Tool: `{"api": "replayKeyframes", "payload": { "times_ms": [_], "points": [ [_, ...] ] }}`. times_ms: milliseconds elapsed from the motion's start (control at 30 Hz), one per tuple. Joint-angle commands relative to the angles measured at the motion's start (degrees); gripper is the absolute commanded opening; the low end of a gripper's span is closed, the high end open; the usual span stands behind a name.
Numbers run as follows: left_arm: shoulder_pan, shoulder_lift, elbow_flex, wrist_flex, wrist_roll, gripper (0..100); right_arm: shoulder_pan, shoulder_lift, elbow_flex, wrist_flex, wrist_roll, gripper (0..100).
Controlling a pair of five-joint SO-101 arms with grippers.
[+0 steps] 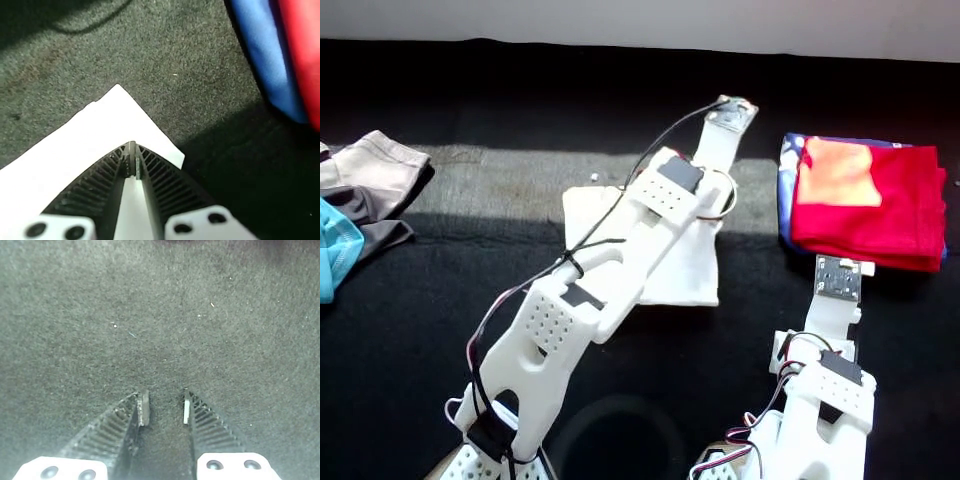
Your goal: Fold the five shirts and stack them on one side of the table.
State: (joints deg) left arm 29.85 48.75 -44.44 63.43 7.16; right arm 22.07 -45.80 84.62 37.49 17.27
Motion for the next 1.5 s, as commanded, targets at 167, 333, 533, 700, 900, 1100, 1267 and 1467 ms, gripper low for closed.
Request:
{"api": "replayKeyframes", "payload": {
  "times_ms": [167,333,533,700,900,1100,1267,1467],
  "points": [
    [-2.9,-13.4,-0.5,15.4,0.3,1,0.2,0.7,1.1,-1.2,-0.6,13.0],
    [-8.1,-14.8,-0.4,22.1,0.2,1,0.1,0.6,-1.0,-0.7,-0.6,13.0],
    [-16.9,-12.0,0.5,23.9,0.1,1,-5.9,0.6,-20.2,15.6,-1.1,13.0],
    [-21.1,-5.5,0.6,20.0,0.1,1,-20.8,1.2,-34.8,24.8,-8.6,13.0],
    [-22.4,-1.7,0.5,16.2,0.2,1,-37.4,2.2,-29.7,21.0,-9.9,13.0],
    [-22.4,-1.5,0.5,16.0,0.2,1,-38.2,12.4,-21.5,6.8,-9.6,13.0],
    [-22.5,-3.3,0.5,17.2,0.2,1,-33.4,23.1,-22.5,2.3,-9.6,13.0],
    [-22.5,-8.3,0.5,24.4,0.3,1,-29.1,24.3,-27.7,3.6,-9.6,13.0]
  ]
}}
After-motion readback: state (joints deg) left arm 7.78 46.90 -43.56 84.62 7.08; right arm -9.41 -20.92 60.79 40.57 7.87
